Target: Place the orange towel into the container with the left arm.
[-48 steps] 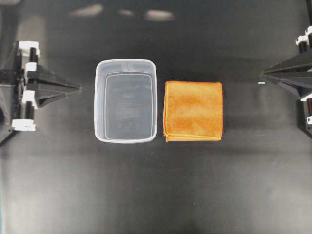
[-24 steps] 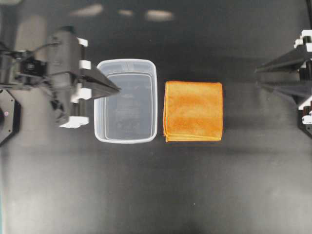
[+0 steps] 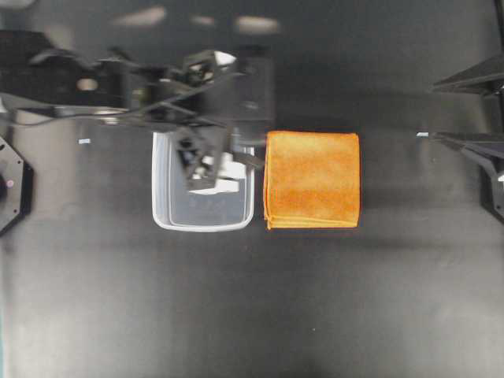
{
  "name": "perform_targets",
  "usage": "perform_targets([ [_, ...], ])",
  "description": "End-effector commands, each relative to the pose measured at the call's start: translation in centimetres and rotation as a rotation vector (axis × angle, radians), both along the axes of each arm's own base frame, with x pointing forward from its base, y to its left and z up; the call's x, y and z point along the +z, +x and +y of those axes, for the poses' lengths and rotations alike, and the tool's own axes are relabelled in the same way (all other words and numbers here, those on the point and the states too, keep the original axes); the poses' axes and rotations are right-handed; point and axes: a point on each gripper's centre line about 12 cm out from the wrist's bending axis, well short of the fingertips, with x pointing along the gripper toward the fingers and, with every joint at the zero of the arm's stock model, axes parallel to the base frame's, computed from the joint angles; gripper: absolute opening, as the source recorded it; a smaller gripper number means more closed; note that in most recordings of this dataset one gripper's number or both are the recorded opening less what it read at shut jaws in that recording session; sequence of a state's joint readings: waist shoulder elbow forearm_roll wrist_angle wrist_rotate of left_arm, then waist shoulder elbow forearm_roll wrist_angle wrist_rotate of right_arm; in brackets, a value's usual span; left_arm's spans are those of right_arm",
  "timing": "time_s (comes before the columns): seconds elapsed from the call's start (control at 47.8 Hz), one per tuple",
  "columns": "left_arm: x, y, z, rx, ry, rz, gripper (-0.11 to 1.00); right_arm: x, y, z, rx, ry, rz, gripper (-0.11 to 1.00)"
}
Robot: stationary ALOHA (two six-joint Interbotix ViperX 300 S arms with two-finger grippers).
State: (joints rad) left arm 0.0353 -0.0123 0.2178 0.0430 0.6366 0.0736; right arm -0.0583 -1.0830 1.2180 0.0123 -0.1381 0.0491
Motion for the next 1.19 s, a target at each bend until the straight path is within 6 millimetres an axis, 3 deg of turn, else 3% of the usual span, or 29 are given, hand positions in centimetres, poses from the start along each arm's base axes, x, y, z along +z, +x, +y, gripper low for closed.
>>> perform_targets([
  [0.0, 0.4, 2.2, 0.1, -0.004, 0.007, 0.017, 0.86, 0.3, -0.3, 0.0, -0.003, 0.001, -0.015, 0.71],
  [0.063, -0.4, 3.3, 0.2, -0.008, 0.011, 0.053, 0.91, 0.3, -0.5, 0.0, -0.003, 0.0, -0.025, 0.71],
  [0.293, -5.3, 7.1, 0.2, -0.054, 0.041, 0.149, 0.88, 0.3, -0.9, 0.0, -0.003, -0.003, -0.024, 0.71],
  [0.502, -8.5, 9.2, 0.2, -0.06, 0.042, 0.192, 0.88, 0.3, -1.0, 0.0, -0.003, -0.001, -0.023, 0.71],
  [0.858, -15.0, 10.3, -1.2, -0.082, 0.034, 0.277, 0.88, 0.2, -1.0, 0.0, -0.003, 0.001, -0.015, 0.71],
  [1.172, -17.1, 10.4, -2.0, -0.092, 0.032, 0.292, 0.88, 0.3, -1.2, 0.0, -0.003, 0.005, -0.02, 0.71],
])
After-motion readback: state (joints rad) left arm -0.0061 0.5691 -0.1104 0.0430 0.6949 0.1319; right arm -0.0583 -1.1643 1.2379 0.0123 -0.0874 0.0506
